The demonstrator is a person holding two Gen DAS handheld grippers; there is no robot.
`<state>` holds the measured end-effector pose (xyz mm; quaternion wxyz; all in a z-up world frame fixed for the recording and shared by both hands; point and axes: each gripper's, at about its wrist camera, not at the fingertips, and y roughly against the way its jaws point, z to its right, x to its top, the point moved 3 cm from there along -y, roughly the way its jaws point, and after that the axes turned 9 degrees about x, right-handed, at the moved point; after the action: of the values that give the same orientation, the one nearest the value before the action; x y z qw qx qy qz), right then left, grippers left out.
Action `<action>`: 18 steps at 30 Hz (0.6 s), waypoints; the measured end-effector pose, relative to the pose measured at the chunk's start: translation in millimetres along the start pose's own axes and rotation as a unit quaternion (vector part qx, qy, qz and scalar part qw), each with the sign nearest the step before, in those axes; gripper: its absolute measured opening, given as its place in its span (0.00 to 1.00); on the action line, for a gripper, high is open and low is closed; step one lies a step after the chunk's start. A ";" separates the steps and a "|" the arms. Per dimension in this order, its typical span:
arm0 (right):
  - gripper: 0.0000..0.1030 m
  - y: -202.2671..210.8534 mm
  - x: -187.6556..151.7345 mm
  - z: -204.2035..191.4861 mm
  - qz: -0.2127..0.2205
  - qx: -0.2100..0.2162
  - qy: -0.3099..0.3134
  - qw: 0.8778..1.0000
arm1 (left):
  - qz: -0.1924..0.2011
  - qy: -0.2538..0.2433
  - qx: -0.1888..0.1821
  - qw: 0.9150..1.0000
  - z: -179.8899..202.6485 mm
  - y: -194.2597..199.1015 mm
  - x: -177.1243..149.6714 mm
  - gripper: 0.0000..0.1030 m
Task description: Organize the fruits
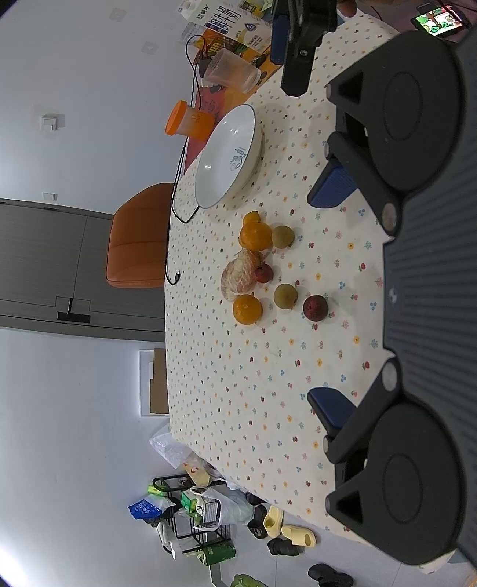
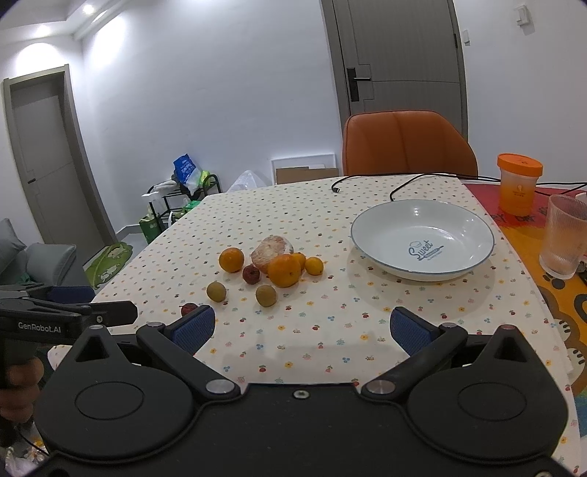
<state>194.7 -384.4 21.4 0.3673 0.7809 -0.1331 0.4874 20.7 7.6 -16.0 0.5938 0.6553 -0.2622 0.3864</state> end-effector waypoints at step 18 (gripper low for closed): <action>1.00 -13.7 -0.9 2.1 -0.006 0.007 0.012 1.000 | -0.004 0.003 0.005 1.000 -6.4 -16.8 1.4 1.00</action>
<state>203.4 -376.5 14.0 0.3661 0.7784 -0.1209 0.4954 33.8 16.7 -24.5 0.5925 0.6586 -0.2557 0.3870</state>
